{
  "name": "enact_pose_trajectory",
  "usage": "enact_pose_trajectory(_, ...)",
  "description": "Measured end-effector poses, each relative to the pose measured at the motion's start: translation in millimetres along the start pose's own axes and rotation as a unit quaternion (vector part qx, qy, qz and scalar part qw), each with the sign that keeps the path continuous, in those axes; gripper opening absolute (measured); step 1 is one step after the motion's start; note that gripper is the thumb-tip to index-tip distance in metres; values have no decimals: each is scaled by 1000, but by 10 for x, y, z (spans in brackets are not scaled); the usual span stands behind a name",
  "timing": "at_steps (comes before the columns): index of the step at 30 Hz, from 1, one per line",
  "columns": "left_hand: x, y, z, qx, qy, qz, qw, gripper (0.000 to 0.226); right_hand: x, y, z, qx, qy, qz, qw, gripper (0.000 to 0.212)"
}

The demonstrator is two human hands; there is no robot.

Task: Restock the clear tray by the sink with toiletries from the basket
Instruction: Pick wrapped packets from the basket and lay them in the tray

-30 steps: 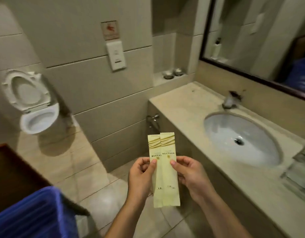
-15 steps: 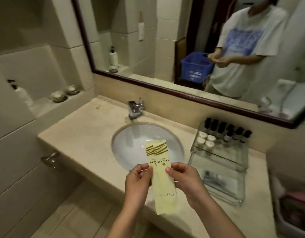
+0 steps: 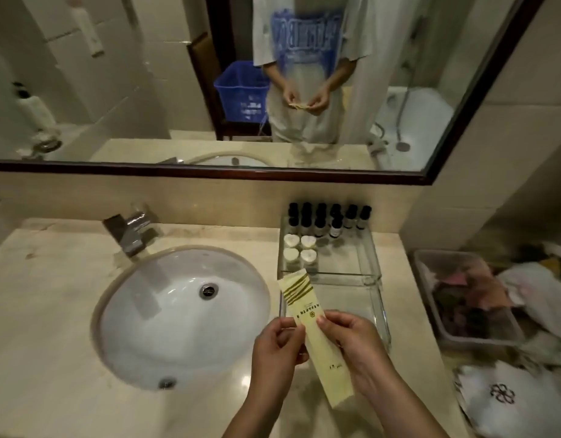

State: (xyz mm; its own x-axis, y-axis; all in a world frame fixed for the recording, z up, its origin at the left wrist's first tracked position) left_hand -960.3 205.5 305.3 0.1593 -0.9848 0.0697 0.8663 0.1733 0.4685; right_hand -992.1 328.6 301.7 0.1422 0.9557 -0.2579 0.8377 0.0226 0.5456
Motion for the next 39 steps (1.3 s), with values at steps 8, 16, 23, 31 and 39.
enact_pose_trajectory(8,87,-645,158,30,-46,-107,993,11,-20,-494,-59,-38,-48,32,998,16)
enact_pose_trajectory(16,178,-1364,285,39,-109,-125,985,15,94,-816,-56,-61,60,-3,996,26)
enact_pose_trajectory(23,26,-1587,131,65,-141,-155,976,15,294,-1031,-176,-28,285,-36,957,36)
enact_pose_trajectory(31,-83,-1732,-209,88,-87,-17,992,19,605,-1299,-117,45,610,-94,785,68)
enact_pose_trajectory(39,-444,-2070,-495,124,-121,71,982,15,870,-1908,1,102,707,-142,685,68)
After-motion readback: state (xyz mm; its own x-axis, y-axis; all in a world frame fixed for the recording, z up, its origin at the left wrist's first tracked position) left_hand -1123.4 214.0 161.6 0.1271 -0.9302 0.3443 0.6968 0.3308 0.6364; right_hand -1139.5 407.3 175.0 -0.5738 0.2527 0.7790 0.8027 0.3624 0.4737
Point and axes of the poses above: each hand's wrist, its own y-axis away from the middle knuckle, its own x-axis out of the back of the hand, z = x × y, the point moved 2 cm from there along -y, towards the middle knuckle, and after that the axes turned 10 degrees about -y, right-handed, at the moved point
